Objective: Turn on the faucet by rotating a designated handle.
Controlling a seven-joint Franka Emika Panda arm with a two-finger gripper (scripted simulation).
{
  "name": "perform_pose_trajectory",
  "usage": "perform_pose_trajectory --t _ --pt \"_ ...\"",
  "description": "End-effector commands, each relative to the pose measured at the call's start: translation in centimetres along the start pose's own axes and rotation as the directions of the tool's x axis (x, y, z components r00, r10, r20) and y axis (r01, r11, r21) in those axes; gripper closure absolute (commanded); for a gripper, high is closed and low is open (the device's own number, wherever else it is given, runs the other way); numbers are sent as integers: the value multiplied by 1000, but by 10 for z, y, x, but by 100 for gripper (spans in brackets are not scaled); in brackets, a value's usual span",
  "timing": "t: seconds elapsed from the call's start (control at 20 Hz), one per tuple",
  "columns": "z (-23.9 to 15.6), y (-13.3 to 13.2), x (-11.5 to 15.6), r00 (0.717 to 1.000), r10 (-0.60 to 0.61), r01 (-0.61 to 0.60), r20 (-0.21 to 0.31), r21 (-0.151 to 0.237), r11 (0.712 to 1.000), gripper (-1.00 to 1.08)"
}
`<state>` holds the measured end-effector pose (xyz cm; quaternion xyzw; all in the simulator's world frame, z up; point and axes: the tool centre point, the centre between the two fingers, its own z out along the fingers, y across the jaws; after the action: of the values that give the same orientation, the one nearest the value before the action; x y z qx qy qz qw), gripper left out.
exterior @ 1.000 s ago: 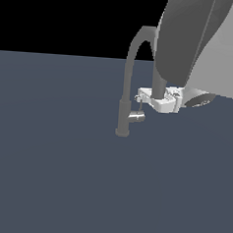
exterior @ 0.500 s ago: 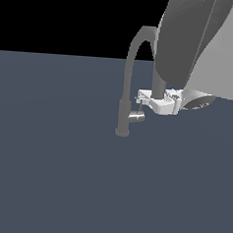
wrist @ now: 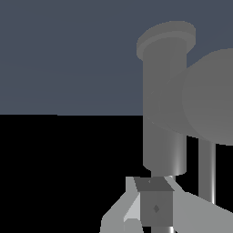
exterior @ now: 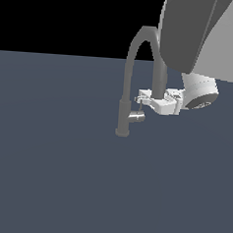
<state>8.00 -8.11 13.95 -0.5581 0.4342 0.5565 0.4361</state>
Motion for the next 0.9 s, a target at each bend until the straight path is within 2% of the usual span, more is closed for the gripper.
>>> perform_pose_trajectory --t 0.0,0.85 --pt "0 3 -1 1000 0 0 0 0 1000 108" --pt "0 22 -6 1000 1 -1 -1 3 1000 108"
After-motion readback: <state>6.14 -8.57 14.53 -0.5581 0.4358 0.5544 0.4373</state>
